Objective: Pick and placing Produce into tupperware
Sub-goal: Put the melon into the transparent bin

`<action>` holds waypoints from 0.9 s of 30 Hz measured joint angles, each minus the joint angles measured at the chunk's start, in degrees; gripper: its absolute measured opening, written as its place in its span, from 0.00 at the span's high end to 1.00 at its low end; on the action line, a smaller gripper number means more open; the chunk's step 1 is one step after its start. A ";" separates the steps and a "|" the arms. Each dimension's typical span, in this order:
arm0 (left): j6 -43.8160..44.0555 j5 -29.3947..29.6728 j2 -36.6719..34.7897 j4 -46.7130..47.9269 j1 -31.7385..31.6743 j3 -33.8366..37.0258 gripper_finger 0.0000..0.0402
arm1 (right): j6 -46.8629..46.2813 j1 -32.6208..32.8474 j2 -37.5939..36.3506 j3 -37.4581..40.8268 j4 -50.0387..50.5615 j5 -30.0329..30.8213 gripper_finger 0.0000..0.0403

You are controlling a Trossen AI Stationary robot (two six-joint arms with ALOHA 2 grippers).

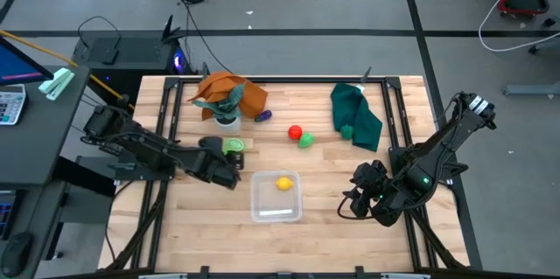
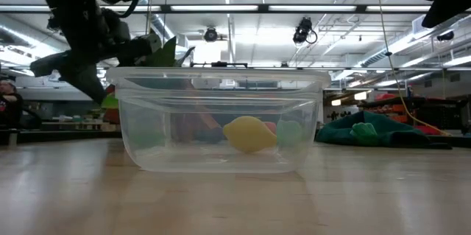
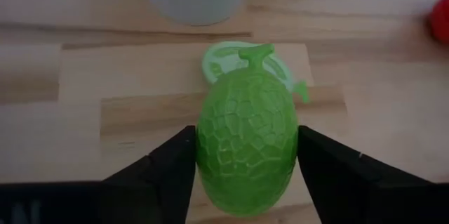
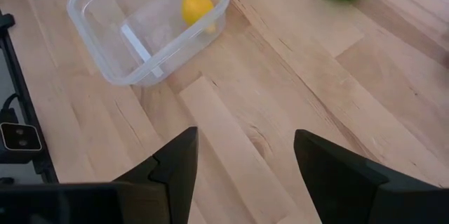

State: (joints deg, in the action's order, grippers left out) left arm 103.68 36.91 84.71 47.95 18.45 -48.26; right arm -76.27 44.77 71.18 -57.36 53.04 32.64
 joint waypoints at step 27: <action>-28.84 -13.86 -0.02 -8.49 -14.17 -0.21 0.41 | -0.02 0.07 0.00 0.01 -0.02 -0.15 0.51</action>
State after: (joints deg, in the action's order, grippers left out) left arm 74.85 23.05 84.68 39.46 4.27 -48.47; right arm -76.29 44.84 71.18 -57.35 53.01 32.49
